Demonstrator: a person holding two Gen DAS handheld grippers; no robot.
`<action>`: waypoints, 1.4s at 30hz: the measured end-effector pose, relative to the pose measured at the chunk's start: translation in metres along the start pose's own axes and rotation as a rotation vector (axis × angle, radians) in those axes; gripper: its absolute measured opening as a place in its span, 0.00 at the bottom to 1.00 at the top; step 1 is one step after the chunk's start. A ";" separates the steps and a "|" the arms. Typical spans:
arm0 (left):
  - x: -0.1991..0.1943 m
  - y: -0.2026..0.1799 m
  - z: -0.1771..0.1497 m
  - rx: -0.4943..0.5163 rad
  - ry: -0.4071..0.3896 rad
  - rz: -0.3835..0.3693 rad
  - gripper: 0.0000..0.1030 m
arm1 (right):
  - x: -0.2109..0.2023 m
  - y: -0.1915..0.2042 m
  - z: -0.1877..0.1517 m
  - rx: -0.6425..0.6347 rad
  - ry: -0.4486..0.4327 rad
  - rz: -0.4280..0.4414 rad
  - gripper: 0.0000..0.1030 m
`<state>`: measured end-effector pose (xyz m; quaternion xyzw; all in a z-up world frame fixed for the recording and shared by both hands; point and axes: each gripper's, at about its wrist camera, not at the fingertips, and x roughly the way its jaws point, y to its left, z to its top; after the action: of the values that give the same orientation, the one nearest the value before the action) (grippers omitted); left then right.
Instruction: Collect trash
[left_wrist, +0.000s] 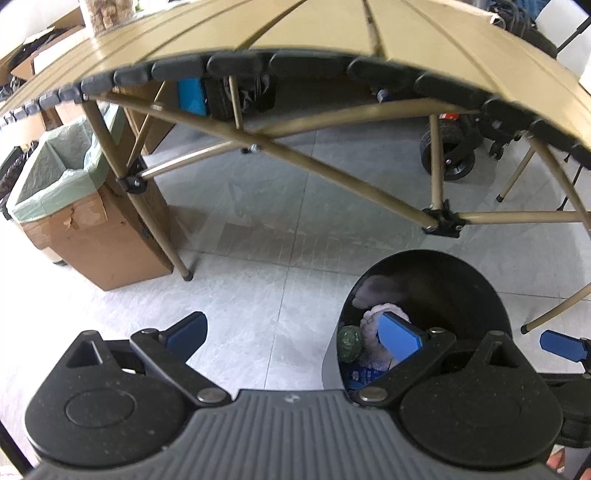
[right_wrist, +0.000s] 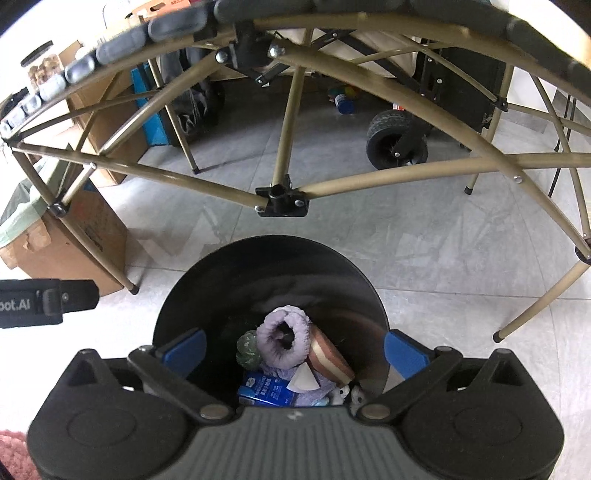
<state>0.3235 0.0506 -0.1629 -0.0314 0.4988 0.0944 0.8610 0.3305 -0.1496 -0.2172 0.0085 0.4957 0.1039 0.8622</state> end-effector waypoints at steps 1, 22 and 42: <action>-0.004 -0.002 -0.001 0.007 -0.013 -0.005 0.98 | -0.005 -0.001 -0.001 -0.004 -0.008 0.002 1.00; -0.171 0.004 -0.079 0.133 -0.219 -0.146 0.98 | -0.207 -0.009 -0.081 -0.023 -0.221 0.069 1.00; -0.245 0.020 -0.174 0.159 -0.229 -0.169 0.99 | -0.289 0.016 -0.171 -0.059 -0.177 0.033 1.00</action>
<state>0.0523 0.0120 -0.0377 0.0062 0.3988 -0.0151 0.9169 0.0408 -0.2030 -0.0559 0.0005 0.4142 0.1314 0.9006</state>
